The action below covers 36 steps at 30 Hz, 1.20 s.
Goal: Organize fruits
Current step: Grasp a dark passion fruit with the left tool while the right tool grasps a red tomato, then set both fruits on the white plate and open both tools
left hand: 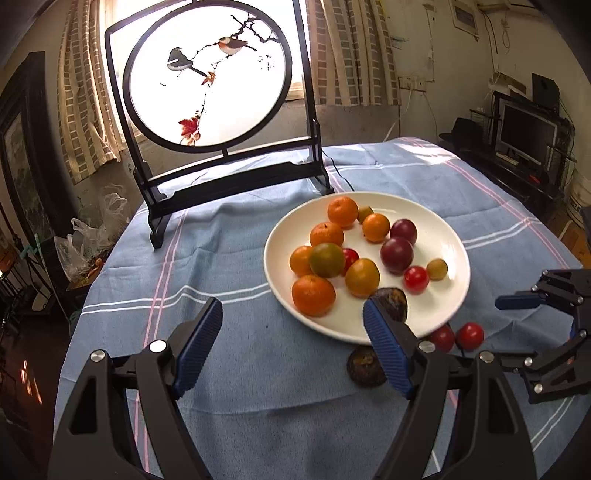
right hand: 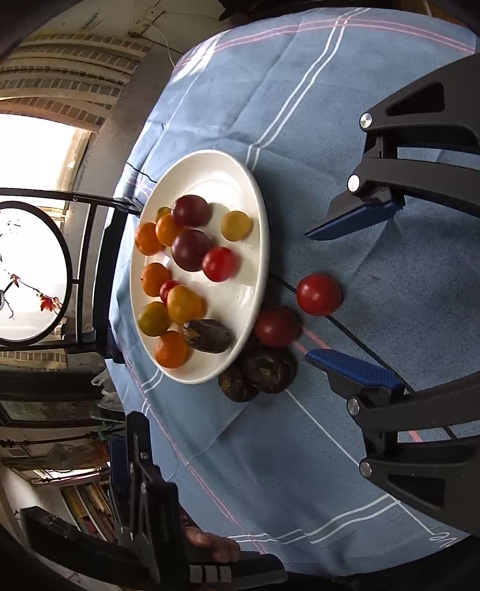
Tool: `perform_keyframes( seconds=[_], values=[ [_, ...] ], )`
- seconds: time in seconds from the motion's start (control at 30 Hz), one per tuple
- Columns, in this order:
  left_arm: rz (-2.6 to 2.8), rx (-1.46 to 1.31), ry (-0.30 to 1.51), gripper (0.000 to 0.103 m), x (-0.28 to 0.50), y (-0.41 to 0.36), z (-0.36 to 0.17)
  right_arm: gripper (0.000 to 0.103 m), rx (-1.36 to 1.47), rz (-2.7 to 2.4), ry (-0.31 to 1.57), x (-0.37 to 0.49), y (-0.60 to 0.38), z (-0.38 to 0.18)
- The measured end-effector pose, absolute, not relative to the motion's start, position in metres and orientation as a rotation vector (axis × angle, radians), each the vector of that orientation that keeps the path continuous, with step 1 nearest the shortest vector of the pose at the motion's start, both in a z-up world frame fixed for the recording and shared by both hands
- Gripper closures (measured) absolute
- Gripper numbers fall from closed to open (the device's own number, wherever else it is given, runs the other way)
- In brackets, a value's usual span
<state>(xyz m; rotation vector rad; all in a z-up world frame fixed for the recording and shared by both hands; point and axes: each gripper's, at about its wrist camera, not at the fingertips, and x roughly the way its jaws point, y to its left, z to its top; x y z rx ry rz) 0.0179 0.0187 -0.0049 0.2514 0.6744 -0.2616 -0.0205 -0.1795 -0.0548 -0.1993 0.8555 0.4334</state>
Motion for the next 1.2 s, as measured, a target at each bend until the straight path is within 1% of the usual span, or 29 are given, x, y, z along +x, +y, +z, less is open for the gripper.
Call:
perform_keyframes(
  seconds=[0.07, 0.1, 0.13, 0.17, 0.2, 0.23, 0.37, 0.63, 0.67, 0.73, 0.87, 0.97, 1.2],
  values=[
    [-0.301, 0.294, 0.712, 0.027, 0.013, 0.020, -0.019, 0.051, -0.222, 0.435, 0.883, -0.015, -0.173, -0.064],
    [-0.316, 0.319, 0.727, 0.027, 0.010, 0.021, -0.026, 0.054, -0.230, 0.445, 0.899, -0.013, -0.170, -0.069],
    [-0.332, 0.343, 0.740, 0.027, 0.008, 0.022, -0.034, 0.061, -0.242, 0.449, 0.911, -0.012, -0.167, -0.073],
    [-0.351, 0.364, 0.754, 0.027, 0.006, 0.023, -0.041, 0.067, -0.267, 0.431, 0.906, -0.012, -0.165, -0.075],
    [-0.372, 0.380, 0.768, 0.027, 0.005, 0.023, -0.049, 0.070, -0.282, 0.418, 0.902, -0.012, -0.165, -0.076],
    [-0.393, 0.397, 0.782, 0.027, 0.006, 0.022, -0.056, 0.077, -0.276, 0.414, 0.898, -0.011, -0.166, -0.076],
    [-0.451, 0.447, 0.815, 0.029, 0.015, 0.011, -0.079, 0.077, -0.246, 0.414, 0.893, -0.009, -0.175, -0.070],
    [-0.562, 0.480, 0.799, 0.030, 0.029, -0.014, -0.092, 0.077, -0.222, 0.401, 0.901, -0.001, -0.180, -0.073],
    [-0.578, 0.467, 0.803, 0.033, 0.032, -0.014, -0.092, 0.077, -0.212, 0.406, 0.905, 0.000, -0.180, -0.074],
    [-0.640, 0.426, 0.832, 0.062, 0.034, -0.016, -0.091, 0.077, -0.206, 0.405, 0.905, 0.000, -0.180, -0.075],
    [-0.621, 0.461, 0.826, 0.062, 0.024, -0.020, -0.087, 0.077, -0.193, 0.401, 0.894, -0.003, -0.182, -0.071],
    [-0.611, 0.438, 0.812, 0.062, 0.013, -0.014, -0.075, 0.077, -0.192, 0.401, 0.877, -0.008, -0.184, -0.065],
    [-0.506, 0.334, 0.686, 0.062, 0.006, 0.000, -0.015, 0.077, -0.189, 0.402, 0.788, -0.020, -0.184, -0.031]
  ],
)
